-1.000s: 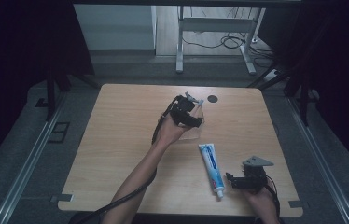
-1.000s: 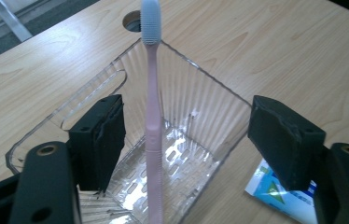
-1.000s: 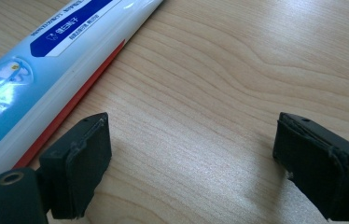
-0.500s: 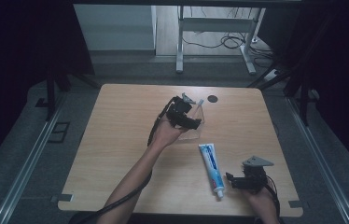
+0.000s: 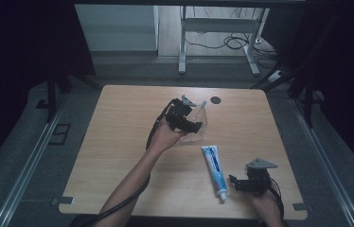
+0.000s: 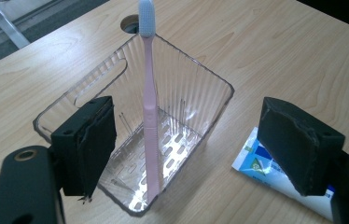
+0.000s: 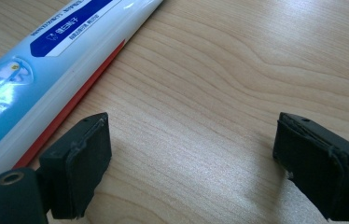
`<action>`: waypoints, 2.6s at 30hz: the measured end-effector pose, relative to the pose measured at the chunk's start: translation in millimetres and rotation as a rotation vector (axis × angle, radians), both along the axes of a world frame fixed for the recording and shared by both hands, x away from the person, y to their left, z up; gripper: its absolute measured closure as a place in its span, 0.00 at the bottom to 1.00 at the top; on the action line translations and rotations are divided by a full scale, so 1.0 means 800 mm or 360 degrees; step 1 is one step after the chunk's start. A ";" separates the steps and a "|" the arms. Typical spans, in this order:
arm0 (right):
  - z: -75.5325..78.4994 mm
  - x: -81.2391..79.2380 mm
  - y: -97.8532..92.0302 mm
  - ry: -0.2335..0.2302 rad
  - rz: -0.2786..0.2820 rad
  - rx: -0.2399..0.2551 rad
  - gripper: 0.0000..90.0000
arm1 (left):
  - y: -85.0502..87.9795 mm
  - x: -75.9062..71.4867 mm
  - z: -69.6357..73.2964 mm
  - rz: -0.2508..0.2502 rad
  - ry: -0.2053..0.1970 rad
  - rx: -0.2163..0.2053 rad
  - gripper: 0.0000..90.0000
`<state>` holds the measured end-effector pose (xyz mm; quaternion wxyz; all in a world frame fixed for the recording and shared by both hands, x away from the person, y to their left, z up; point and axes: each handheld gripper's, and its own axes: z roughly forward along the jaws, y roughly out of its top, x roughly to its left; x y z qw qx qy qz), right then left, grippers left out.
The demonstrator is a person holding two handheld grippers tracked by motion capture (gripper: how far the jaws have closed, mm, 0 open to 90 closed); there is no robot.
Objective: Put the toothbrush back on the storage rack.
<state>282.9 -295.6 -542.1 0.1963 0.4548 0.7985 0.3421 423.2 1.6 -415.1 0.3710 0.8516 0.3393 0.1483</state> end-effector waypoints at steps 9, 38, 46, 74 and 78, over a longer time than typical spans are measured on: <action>0.000 0.000 0.000 0.0000 0.0001 0.0000 0.12 | 0.011 -0.010 0.002 0.0010 0.0015 -0.0035 0.19; 0.000 0.000 0.000 0.0004 -0.0001 -0.0001 0.12 | 0.058 -0.050 -0.007 0.0004 -0.0025 -0.0069 0.16; 0.000 0.000 0.000 0.0005 -0.0002 0.0000 0.12 | 0.074 -0.063 -0.021 0.0019 -0.0014 -0.0080 0.15; 0.000 0.000 0.000 0.0001 0.0000 0.0000 0.12 | 0.113 -0.109 -0.071 0.0058 -0.0003 -0.0074 0.06; 0.000 0.000 0.000 0.0005 -0.0003 0.0000 0.12 | 0.118 -0.118 -0.082 0.0062 -0.0005 -0.0079 0.05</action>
